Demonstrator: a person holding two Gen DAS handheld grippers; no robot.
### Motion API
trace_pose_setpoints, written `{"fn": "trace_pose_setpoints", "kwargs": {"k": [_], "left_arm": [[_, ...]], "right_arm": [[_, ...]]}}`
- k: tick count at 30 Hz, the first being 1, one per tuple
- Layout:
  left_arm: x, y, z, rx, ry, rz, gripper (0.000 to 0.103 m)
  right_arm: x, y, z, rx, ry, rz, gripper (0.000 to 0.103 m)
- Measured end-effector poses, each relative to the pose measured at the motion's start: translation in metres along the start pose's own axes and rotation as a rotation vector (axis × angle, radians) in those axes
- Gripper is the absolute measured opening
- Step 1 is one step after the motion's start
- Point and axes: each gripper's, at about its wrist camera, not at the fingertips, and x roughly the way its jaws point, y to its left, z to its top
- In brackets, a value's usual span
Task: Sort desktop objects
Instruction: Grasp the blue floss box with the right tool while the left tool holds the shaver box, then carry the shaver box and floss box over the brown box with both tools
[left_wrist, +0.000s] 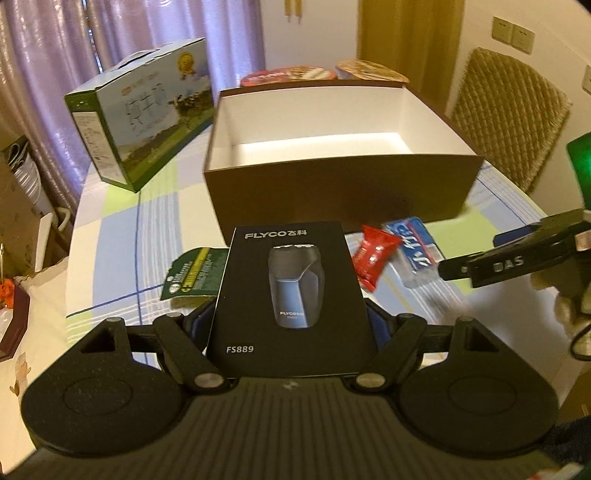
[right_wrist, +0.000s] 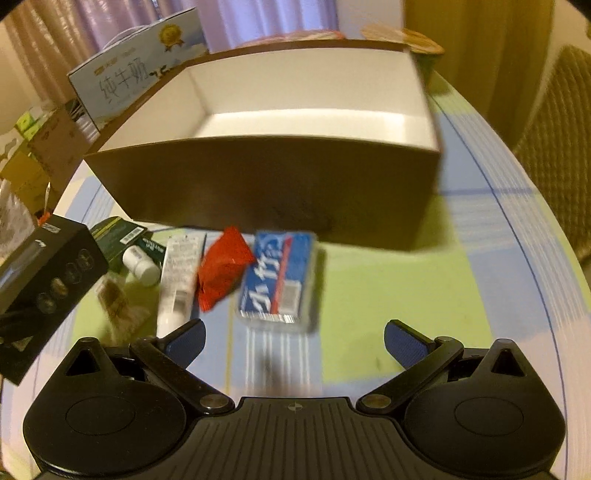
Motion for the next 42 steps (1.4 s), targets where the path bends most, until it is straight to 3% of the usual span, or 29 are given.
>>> {"fn": "trace_pose_setpoints", "kwargs": {"k": [3, 15, 17, 19, 32, 42], "left_arm": [[0.004, 0.005, 0.004, -0.013, 0.001, 0.012, 0.077], [0.014, 0.016, 0.012, -0.039, 0.005, 0.027, 0.077], [0.015, 0.016, 0.013, -0.037, 0.005, 0.025, 0.077], [0.016, 0.015, 0.013, -0.035, 0.007, 0.022, 0.077], [0.013, 0.015, 0.024, -0.036, -0.021, 0.0, 0.077], [0.005, 0.014, 0.051, -0.03, -0.091, -0.04, 0.077]], "right_arm": [[0.016, 0.007, 0.009, -0.033, -0.003, -0.014, 0.09], [0.066, 0.013, 0.021, -0.07, 0.052, -0.057, 0.074], [0.071, 0.011, 0.018, -0.065, 0.071, -0.051, 0.061], [0.07, 0.013, 0.013, -0.098, 0.062, -0.078, 0.055], [0.022, -0.012, -0.003, -0.032, 0.067, -0.019, 0.054], [-0.028, -0.004, 0.034, -0.028, -0.043, 0.072, 0.054]]}}
